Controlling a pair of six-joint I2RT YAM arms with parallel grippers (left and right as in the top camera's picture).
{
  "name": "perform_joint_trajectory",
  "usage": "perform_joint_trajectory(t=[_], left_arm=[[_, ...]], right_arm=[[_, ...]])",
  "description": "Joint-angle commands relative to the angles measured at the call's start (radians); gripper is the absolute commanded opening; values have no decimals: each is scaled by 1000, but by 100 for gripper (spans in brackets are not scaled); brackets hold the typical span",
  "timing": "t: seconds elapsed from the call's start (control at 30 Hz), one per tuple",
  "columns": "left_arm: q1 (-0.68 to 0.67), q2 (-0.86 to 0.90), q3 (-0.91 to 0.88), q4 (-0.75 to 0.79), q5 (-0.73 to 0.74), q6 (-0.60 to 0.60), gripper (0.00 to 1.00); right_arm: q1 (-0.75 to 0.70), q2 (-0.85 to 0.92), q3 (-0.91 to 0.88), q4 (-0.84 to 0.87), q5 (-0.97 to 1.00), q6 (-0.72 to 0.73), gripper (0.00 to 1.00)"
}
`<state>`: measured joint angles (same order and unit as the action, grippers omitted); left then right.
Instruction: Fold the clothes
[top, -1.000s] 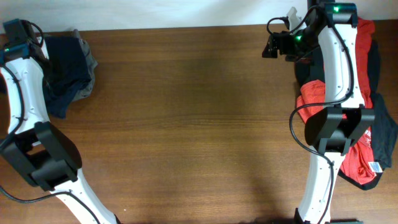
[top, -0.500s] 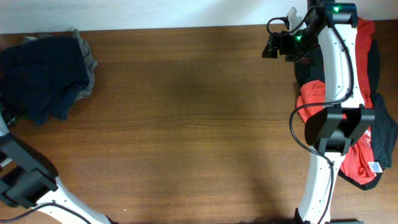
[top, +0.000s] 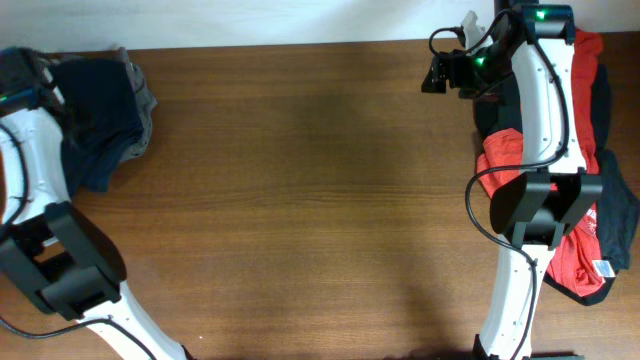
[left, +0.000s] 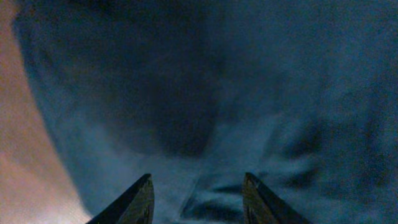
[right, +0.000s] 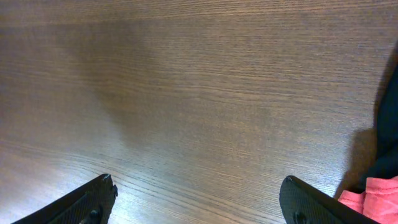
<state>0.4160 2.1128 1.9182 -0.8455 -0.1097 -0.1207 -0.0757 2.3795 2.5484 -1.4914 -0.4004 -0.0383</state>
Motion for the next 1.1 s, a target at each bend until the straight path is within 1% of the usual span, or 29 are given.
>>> perform_joint_trajectory(t=[0.0, 0.03, 0.07, 0.3, 0.33, 0.57, 0.63, 0.67, 0.7, 0.73, 0.77, 0.8, 0.9, 1.0, 1.07], left_arm=[[-23, -30, -3, 76, -80, 44, 46], [-23, -23, -3, 95, -81, 44, 47], [-23, -15, -3, 118, -82, 45, 50], [-23, 64, -3, 240, -81, 48, 52], [-23, 81, -3, 266, -78, 47, 54], [-23, 111, -3, 295, -78, 48, 60], [-23, 111, -3, 291, -78, 48, 59], [-23, 111, -3, 284, -78, 66, 51], [-23, 111, -3, 277, -79, 76, 39], [-22, 111, -3, 264, -79, 90, 20], [-21, 110, -2, 250, -82, 92, 9], [-19, 107, -2, 232, -83, 92, 1], [-6, 90, -2, 192, -83, 88, 1], [6, 55, -2, 153, -124, 50, 1], [17, 22, -2, 143, -138, 46, 1]], right_arm=[[3, -15, -3, 1, 13, -10, 89], [3, -15, -3, 1, 13, -10, 89], [3, -15, -3, 1, 13, -10, 89], [3, -15, -3, 2, 13, -10, 89], [3, -15, -3, 2, 13, -10, 89], [3, -15, -3, 2, 12, -10, 89], [3, -15, -3, 1, 12, -10, 89], [3, -15, -3, -1, 12, -10, 89], [3, -15, -3, -2, 13, -10, 89], [3, -15, -3, -2, 12, -10, 89], [3, -15, -3, -2, 13, -10, 89], [3, -15, -3, -2, 13, -10, 89], [3, -15, -3, -2, 13, -10, 89], [3, -15, -3, -2, 13, -10, 88], [3, -15, -3, -1, 13, -10, 89]])
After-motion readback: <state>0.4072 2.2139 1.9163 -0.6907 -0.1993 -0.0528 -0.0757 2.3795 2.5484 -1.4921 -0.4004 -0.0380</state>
